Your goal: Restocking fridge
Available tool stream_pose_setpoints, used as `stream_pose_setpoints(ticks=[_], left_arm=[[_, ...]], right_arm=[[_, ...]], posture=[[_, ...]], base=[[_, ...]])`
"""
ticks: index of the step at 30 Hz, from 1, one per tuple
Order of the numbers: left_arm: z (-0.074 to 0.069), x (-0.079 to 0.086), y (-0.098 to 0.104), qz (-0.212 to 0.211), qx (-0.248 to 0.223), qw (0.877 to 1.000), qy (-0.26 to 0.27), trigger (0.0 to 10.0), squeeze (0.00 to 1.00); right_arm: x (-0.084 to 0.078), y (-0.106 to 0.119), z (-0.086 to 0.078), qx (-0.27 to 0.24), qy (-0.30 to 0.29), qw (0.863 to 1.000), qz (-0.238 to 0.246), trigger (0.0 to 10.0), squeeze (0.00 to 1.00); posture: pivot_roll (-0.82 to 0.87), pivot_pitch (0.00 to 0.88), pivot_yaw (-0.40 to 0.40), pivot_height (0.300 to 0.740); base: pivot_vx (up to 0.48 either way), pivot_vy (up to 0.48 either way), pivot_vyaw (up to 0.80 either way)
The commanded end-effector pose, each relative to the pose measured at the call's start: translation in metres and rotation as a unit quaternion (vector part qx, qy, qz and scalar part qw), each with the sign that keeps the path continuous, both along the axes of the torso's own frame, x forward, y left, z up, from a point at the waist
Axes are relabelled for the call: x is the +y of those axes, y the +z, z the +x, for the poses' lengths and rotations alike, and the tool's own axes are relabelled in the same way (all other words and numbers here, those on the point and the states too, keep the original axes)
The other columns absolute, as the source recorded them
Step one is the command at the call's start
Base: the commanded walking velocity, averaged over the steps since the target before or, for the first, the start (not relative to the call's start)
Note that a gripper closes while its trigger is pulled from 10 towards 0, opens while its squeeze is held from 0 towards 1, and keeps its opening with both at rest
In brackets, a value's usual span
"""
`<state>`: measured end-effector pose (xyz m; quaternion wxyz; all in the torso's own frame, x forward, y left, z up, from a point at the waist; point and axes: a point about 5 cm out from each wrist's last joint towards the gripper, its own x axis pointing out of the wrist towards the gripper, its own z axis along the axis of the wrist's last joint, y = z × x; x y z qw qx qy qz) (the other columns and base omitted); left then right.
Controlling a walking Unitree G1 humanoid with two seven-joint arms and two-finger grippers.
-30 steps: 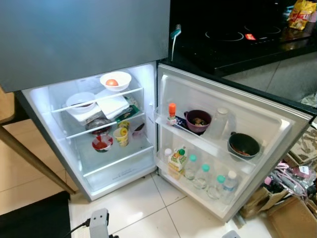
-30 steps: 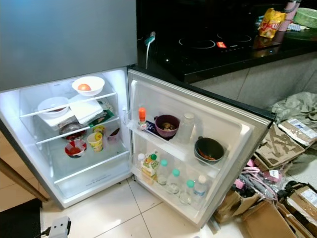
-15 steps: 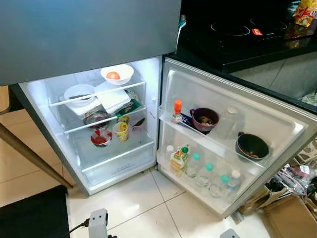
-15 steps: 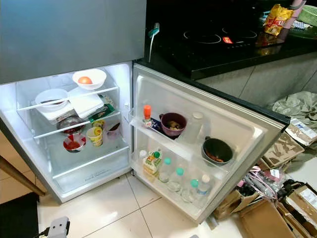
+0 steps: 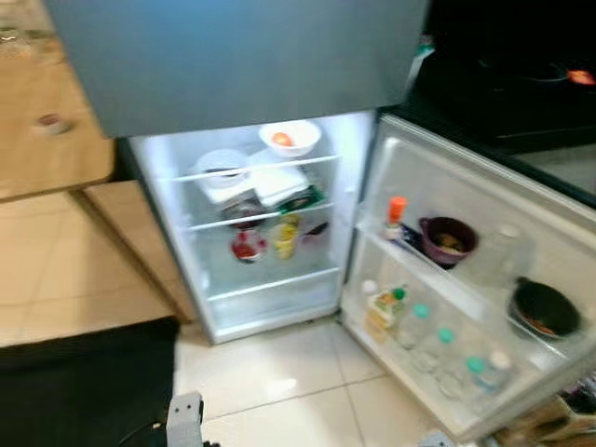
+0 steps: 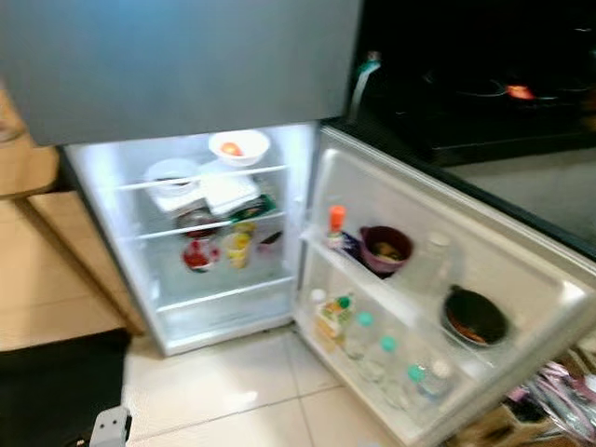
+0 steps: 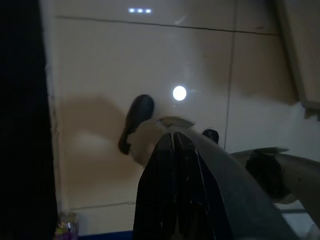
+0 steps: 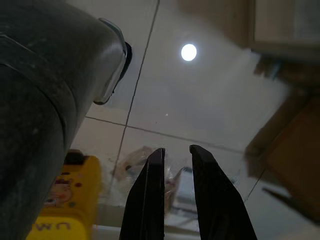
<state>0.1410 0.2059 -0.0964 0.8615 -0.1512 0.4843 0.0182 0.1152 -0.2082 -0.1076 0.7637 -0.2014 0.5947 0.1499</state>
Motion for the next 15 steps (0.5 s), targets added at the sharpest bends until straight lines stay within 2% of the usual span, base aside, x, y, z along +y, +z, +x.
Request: stream_pose_setpoints(ticks=[1,11,15], left_arm=[[-0.0005,-0.0022,-0.0007,-0.001,0.003,1.000,-0.001,10.0,0.00],[0.0008,-0.0053,-0.0007,-0.003,0.002,1.000,-0.003,10.0,0.00],[0.0019,-0.0069,-0.0005,-0.006,0.000,1.000,-0.008,10.0,0.00]], right_arm=[[0.0063,-0.0013,-0.0013,0.003,0.006,1.000,0.010,10.0,0.00],[0.0048,-0.0009,-0.0007,-0.001,0.001,1.000,0.007,10.0,0.00],[0.0033,-0.0007,-0.0001,-0.009,-0.010,1.000,0.000,10.0,0.00]], posture=[[-0.03,0.000,-0.038,0.740],[-0.03,0.000,-0.041,0.740],[-0.03,0.000,-0.040,0.740]], base=[[0.000,0.000,0.80],[0.000,0.000,0.80],[0.000,0.000,0.00]])
